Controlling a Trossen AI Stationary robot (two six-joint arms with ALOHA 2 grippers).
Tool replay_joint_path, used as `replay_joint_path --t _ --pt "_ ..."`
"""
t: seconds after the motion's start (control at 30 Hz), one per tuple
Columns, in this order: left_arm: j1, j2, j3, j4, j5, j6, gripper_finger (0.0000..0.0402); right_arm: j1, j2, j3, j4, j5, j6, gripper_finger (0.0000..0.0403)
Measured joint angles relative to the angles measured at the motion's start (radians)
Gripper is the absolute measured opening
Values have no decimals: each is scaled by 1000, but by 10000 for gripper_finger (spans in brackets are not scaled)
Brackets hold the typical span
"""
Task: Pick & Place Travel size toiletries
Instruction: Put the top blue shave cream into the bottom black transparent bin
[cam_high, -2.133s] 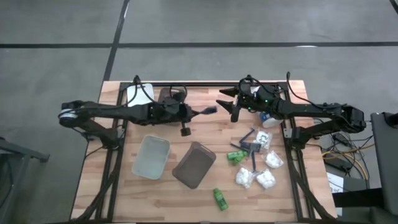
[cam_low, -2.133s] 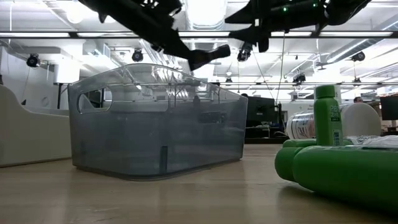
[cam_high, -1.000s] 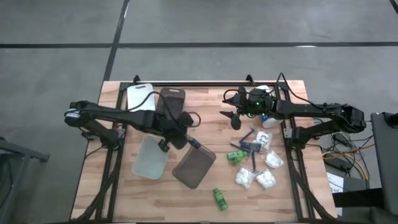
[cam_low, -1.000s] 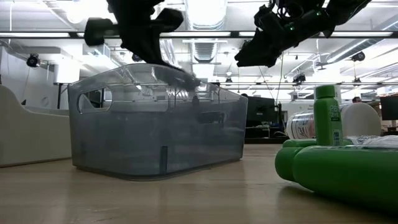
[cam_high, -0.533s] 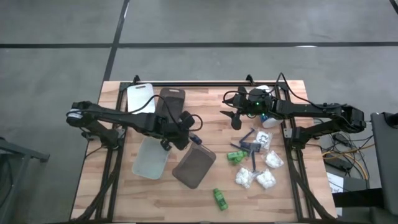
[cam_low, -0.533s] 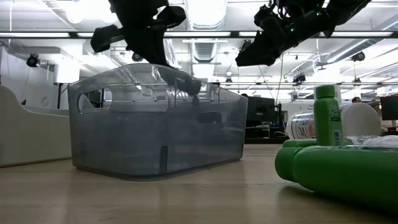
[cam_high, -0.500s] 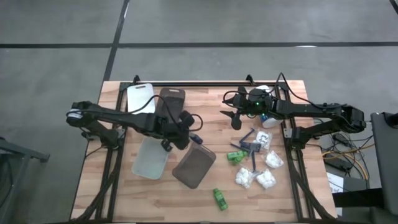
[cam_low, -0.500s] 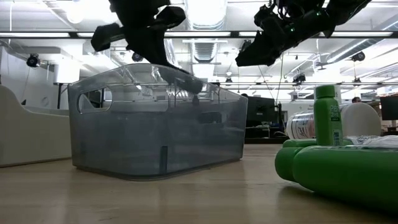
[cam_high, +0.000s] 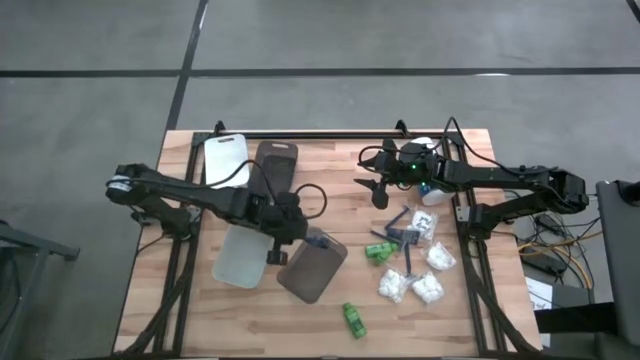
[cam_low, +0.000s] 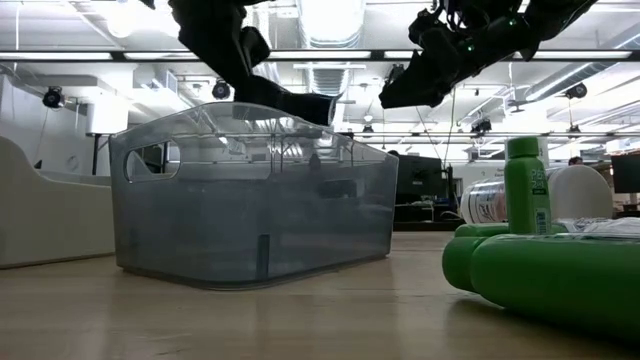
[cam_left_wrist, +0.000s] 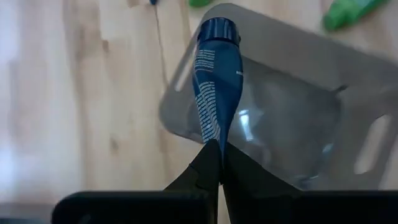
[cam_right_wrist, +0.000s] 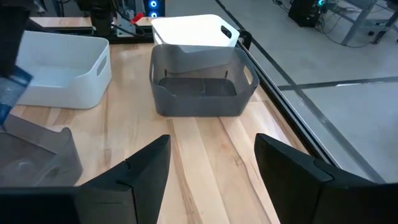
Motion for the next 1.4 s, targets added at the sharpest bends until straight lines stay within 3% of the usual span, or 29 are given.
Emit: replay_joint_path --t 0.1,0.37,0.7,0.97,1.4 --pt "0 2 7 -21 38 -137 12 0 0 0 0 0 -2 239" --pt "15 62 49 -57 282 -410 12 0 0 -1 0 0 0 252" --pt "22 120 59 -139 371 -578 12 0 0 -6 0 -1 -3 235" --pt "22 121 59 -167 582 -721 12 0 0 -18 -3 -1 -11 216" --pt "35 141 55 -144 644 -961 12 0 0 -28 -3 -1 -11 235"
